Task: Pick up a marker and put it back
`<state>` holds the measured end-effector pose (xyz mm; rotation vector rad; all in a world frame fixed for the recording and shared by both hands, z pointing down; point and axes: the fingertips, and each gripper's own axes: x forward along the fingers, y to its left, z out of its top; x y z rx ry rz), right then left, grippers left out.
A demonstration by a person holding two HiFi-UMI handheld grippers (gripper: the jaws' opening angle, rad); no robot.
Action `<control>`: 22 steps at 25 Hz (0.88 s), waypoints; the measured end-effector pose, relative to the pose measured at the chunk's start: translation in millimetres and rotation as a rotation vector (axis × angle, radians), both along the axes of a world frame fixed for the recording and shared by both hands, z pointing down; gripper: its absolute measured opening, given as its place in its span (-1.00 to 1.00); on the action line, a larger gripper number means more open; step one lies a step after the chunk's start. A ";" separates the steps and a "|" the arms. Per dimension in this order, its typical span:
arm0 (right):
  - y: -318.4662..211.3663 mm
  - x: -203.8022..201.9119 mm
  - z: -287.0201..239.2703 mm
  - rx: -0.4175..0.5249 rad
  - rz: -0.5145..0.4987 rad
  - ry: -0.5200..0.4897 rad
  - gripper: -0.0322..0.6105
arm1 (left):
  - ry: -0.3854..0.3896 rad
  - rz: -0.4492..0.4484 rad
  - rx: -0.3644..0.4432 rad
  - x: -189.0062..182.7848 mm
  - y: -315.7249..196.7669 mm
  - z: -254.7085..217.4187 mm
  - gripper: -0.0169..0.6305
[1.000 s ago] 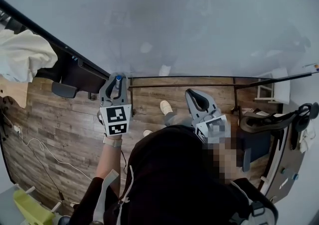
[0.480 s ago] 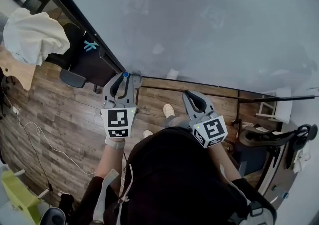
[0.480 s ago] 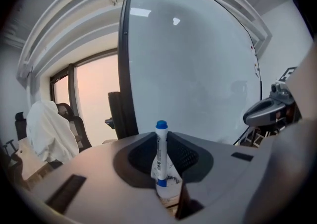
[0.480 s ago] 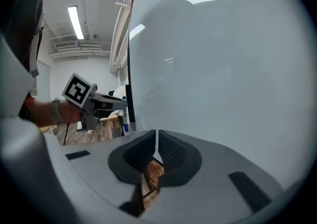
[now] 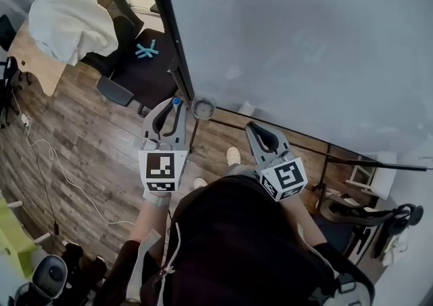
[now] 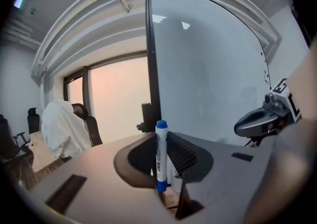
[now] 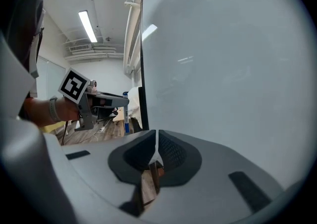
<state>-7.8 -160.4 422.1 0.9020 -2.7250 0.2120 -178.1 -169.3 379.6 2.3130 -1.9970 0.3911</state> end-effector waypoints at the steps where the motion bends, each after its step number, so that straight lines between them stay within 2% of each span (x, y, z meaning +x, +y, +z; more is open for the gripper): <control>1: -0.6 -6.3 -1.2 0.000 -0.018 0.001 -0.81 | 0.001 -0.017 -0.002 -6.1 2.8 0.0 -0.73; 13: 17.8 -79.5 -10.8 0.008 -0.259 0.000 -0.81 | -0.004 -0.233 -0.015 -70.1 65.9 4.8 -0.73; 22: 51.7 -124.2 -11.9 0.009 -0.434 -0.010 -0.81 | -0.009 -0.370 -0.018 -98.3 130.7 11.8 -0.73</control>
